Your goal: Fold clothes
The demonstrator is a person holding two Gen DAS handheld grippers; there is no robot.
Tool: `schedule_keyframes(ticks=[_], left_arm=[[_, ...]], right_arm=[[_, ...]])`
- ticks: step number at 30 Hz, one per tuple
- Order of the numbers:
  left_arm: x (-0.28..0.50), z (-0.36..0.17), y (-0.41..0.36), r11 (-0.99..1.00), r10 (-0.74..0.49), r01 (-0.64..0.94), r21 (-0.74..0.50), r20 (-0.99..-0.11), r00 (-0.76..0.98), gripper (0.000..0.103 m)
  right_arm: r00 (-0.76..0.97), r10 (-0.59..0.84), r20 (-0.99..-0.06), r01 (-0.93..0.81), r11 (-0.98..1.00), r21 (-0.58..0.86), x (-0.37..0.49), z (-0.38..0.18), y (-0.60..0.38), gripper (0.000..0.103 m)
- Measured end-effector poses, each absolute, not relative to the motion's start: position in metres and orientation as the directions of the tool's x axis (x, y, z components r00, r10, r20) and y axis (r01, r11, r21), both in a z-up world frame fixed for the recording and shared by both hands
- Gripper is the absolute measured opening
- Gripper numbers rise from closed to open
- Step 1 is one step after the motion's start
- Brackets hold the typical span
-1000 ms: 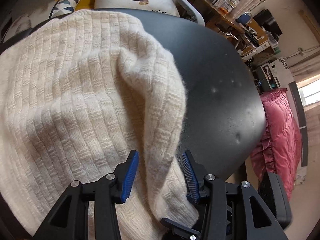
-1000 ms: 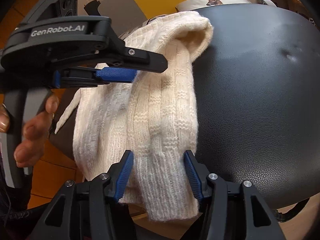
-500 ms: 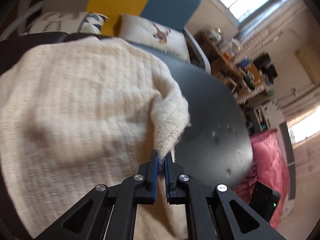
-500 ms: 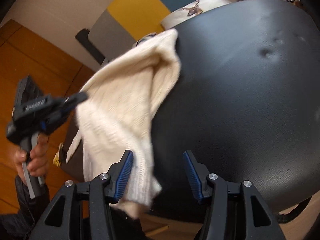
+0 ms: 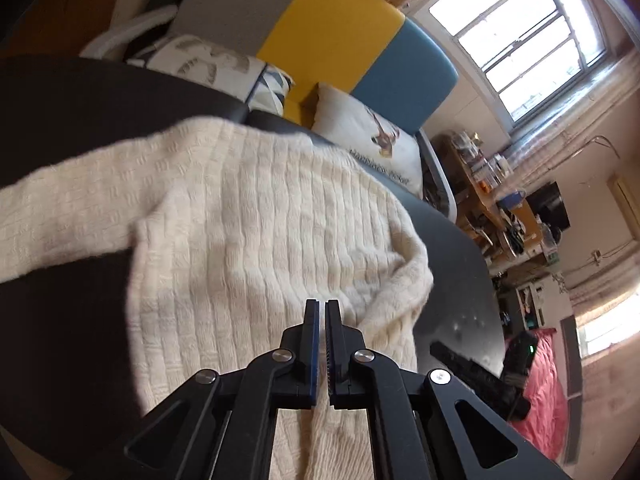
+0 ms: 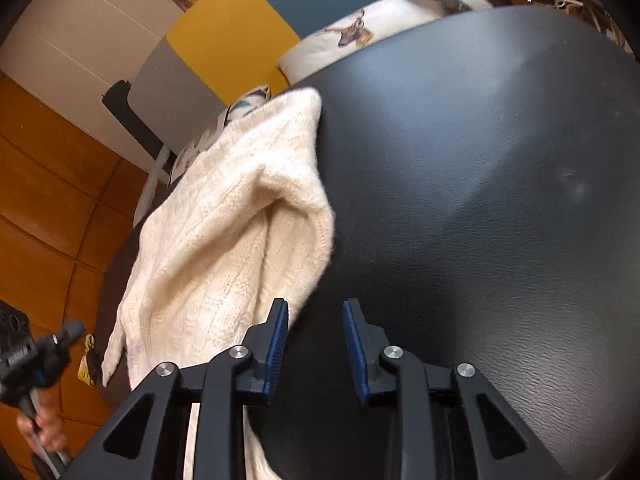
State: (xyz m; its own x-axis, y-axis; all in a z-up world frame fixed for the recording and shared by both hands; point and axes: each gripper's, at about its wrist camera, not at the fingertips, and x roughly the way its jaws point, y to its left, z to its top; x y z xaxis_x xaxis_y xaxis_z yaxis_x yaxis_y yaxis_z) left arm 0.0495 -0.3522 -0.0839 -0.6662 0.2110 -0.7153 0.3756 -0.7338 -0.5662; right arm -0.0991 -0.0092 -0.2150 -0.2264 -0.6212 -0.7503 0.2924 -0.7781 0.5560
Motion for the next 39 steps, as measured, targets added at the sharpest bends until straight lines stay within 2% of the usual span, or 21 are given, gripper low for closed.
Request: schedule_keyframes(ticks=[1, 3, 7, 9, 12, 14, 16, 17, 19, 21, 23, 25, 32, 39], left_arm=[[0.047, -0.091, -0.348, -0.738, 0.237, 0.361, -0.57, -0.72, -0.652, 0.004], [0.039, -0.107, -0.338, -0.741, 0.289, 0.342, -0.578, -0.733, -0.616, 0.017], [0.024, -0.135, -0.318, -0.702, 0.402, 0.305, -0.644, -0.711, -0.576, 0.026], [0.02, -0.142, -0.312, -0.685, 0.429, 0.297, -0.666, -0.697, -0.574, 0.033], [0.014, -0.151, -0.308, -0.653, 0.464, 0.293, -0.699, -0.674, -0.576, 0.038], [0.013, -0.155, -0.305, -0.674, 0.45, 0.292, -0.679, -0.69, -0.566, 0.038], [0.011, -0.158, -0.302, -0.712, 0.414, 0.299, -0.636, -0.724, -0.552, 0.025], [0.011, -0.162, -0.301, -0.729, 0.393, 0.31, -0.61, -0.744, -0.54, 0.015], [0.011, -0.169, -0.3, -0.759, 0.354, 0.33, -0.562, -0.78, -0.515, 0.011], [0.013, -0.176, -0.302, -0.748, 0.366, 0.339, -0.571, -0.781, -0.507, 0.008], [0.015, -0.18, -0.302, -0.743, 0.369, 0.342, -0.575, -0.779, -0.507, 0.008], [0.019, -0.177, -0.302, -0.738, 0.377, 0.333, -0.588, -0.767, -0.52, 0.007], [0.031, -0.169, -0.303, -0.74, 0.385, 0.309, -0.597, -0.753, -0.533, 0.007], [0.04, -0.181, -0.308, -0.752, 0.381, 0.323, -0.575, -0.778, -0.499, 0.007]], right_arm=[[-0.206, -0.635, -0.744, 0.276, -0.768, 0.578, -0.101, -0.219, -0.012, 0.028], [-0.174, -0.654, -0.736, 0.24, -0.753, 0.613, -0.102, -0.228, -0.015, 0.028], [-0.154, -0.685, -0.712, 0.167, -0.728, 0.665, -0.103, -0.24, -0.014, 0.028], [-0.147, -0.713, -0.686, 0.137, -0.701, 0.7, -0.105, -0.244, -0.013, 0.028], [-0.147, -0.743, -0.653, 0.119, -0.668, 0.734, -0.106, -0.249, -0.016, 0.028], [-0.161, -0.751, -0.64, 0.124, -0.659, 0.742, -0.108, -0.251, -0.021, 0.028], [-0.179, -0.754, -0.632, 0.133, -0.655, 0.744, -0.108, -0.252, -0.026, 0.03], [-0.188, -0.753, -0.63, 0.141, -0.656, 0.741, -0.107, -0.252, -0.028, 0.031], [-0.192, -0.733, -0.653, 0.185, -0.68, 0.709, -0.104, -0.248, -0.033, 0.031], [-0.191, -0.685, -0.703, 0.24, -0.727, 0.643, -0.1, -0.239, -0.037, 0.026], [-0.2, -0.624, -0.756, 0.287, -0.775, 0.563, -0.098, -0.232, -0.044, 0.014], [-0.236, -0.569, -0.788, 0.336, -0.808, 0.483, -0.093, -0.225, -0.049, 0.008], [-0.365, -0.407, -0.837, 0.508, -0.841, 0.187, -0.076, -0.199, -0.069, 0.005], [-0.551, -0.245, -0.798, 0.616, -0.764, -0.191, -0.069, -0.149, -0.071, 0.004]])
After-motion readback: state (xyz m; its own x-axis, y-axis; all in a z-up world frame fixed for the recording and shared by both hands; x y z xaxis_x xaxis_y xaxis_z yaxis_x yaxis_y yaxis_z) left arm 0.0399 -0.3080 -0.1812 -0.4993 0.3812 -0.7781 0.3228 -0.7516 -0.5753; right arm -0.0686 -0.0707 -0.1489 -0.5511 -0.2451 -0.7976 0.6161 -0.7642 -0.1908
